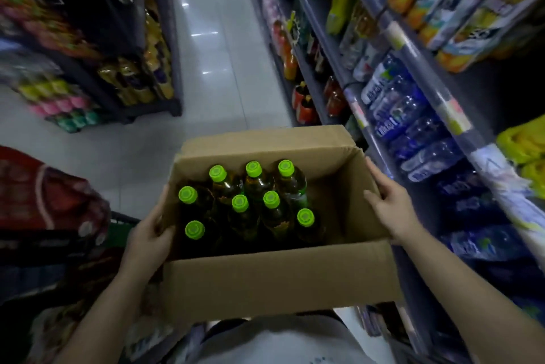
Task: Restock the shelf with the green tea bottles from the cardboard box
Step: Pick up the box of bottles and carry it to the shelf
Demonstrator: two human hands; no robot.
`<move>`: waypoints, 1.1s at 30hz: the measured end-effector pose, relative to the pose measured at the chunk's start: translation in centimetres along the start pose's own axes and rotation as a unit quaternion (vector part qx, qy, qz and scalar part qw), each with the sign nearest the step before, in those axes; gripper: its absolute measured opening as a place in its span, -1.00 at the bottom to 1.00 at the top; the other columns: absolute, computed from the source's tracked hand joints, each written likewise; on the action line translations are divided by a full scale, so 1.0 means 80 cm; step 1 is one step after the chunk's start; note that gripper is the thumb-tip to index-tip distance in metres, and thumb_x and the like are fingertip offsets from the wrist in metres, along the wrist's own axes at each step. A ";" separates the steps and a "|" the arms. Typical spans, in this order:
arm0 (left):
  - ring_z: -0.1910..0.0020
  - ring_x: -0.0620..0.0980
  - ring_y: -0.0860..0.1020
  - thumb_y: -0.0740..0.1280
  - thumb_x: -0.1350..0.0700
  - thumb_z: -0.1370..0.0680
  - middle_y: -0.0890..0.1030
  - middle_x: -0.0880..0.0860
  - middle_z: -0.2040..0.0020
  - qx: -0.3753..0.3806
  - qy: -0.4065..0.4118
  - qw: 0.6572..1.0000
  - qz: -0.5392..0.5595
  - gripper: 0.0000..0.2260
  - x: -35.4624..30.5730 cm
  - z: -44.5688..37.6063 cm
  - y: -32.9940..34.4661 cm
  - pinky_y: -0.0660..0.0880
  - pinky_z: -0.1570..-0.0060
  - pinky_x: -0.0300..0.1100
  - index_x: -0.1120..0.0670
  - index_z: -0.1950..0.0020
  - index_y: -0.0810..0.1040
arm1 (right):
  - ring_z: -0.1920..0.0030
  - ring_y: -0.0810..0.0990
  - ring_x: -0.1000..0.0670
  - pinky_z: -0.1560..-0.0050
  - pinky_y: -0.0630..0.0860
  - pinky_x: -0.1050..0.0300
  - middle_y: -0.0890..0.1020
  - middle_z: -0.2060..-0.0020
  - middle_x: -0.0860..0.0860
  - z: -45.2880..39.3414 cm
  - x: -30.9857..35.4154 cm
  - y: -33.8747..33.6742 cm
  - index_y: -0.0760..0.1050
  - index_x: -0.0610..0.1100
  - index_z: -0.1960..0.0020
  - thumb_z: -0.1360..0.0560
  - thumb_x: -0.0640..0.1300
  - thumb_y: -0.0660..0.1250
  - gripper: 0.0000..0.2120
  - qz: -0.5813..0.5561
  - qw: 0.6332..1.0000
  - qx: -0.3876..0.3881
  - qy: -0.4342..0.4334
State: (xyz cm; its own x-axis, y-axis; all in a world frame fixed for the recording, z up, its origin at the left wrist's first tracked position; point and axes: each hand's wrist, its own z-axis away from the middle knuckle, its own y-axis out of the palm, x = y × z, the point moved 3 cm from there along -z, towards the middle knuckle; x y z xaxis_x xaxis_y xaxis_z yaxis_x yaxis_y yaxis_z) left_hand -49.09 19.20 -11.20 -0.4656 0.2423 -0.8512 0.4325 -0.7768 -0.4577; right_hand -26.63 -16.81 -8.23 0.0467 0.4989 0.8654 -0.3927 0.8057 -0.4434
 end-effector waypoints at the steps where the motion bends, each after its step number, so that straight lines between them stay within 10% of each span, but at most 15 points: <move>1: -0.12 -0.18 0.54 0.33 0.25 -0.48 0.55 -0.44 -0.05 -0.007 -0.005 1.000 0.003 -0.31 -0.004 -0.010 0.000 0.47 -0.02 -0.18 -0.55 -0.23 0.24 | -0.32 0.40 0.12 -0.20 0.37 0.39 0.42 -0.30 0.16 -0.022 0.008 0.005 0.27 0.07 -0.45 -0.54 -0.39 0.21 -0.41 -0.002 1.000 0.012 -0.002; 7: -0.16 0.03 0.54 0.24 0.38 -0.53 0.57 0.04 -0.20 -0.021 -0.050 0.998 0.022 -0.27 -0.014 -0.115 0.007 0.56 -0.03 -0.13 -0.46 -0.31 0.24 | -0.30 0.46 0.09 -0.34 0.41 0.02 0.47 -0.32 0.10 -0.172 0.036 0.028 0.28 0.10 -0.44 -0.55 -0.39 0.20 -0.42 -0.017 0.998 0.068 0.001; 10: -0.20 0.10 0.55 0.24 0.34 -0.54 0.56 0.05 -0.24 -0.051 -0.101 0.993 0.040 -0.30 -0.020 -0.162 0.014 0.49 -0.16 0.19 -0.45 -0.34 0.25 | -0.24 0.51 0.14 -0.31 0.44 -0.06 0.47 -0.34 0.14 -0.251 0.055 0.040 0.28 0.17 -0.43 -0.55 -0.39 0.19 -0.39 -0.014 0.995 0.099 -0.010; 17: -0.15 0.02 0.54 0.23 0.36 -0.55 0.54 0.01 -0.20 -0.096 -0.118 0.987 0.057 -0.33 -0.079 -0.287 0.019 0.47 -0.13 -0.05 -0.33 -0.42 0.22 | -0.32 0.46 0.11 -0.31 0.45 -0.09 0.48 -0.34 0.13 -0.421 0.107 0.047 0.28 0.20 -0.42 -0.55 -0.36 0.21 -0.40 0.005 0.993 0.121 -0.014; 27: -0.17 0.05 0.57 0.23 0.32 -0.56 0.57 0.03 -0.22 -0.084 -0.121 0.988 0.045 -0.31 -0.120 -0.516 -0.020 0.49 -0.19 0.14 -0.45 -0.37 0.19 | -0.28 0.52 0.01 -0.29 0.45 -0.12 0.53 -0.30 0.01 -0.621 0.173 0.095 0.30 0.29 -0.36 -0.54 -0.37 0.22 -0.36 -0.010 0.996 0.083 -0.016; 33: -0.18 0.04 0.56 0.21 0.34 -0.56 0.58 -0.07 -0.13 -0.051 -0.101 0.992 0.051 -0.29 -0.152 -0.655 -0.051 0.51 -0.16 0.08 -0.49 -0.32 0.22 | -0.21 0.54 0.09 -0.14 0.53 0.22 0.52 -0.29 0.06 -0.720 0.211 0.129 0.27 0.25 -0.41 -0.54 -0.34 0.23 -0.38 -0.002 0.999 0.053 0.000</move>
State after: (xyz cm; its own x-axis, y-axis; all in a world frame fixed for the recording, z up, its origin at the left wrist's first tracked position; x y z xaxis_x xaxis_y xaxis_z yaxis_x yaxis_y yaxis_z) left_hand -4.74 49.86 -12.40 -0.5567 0.0365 -0.8299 0.5554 -0.7265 -0.4045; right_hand 22.98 18.29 -11.64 0.0476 0.4960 0.8670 -0.4872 0.7693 -0.4134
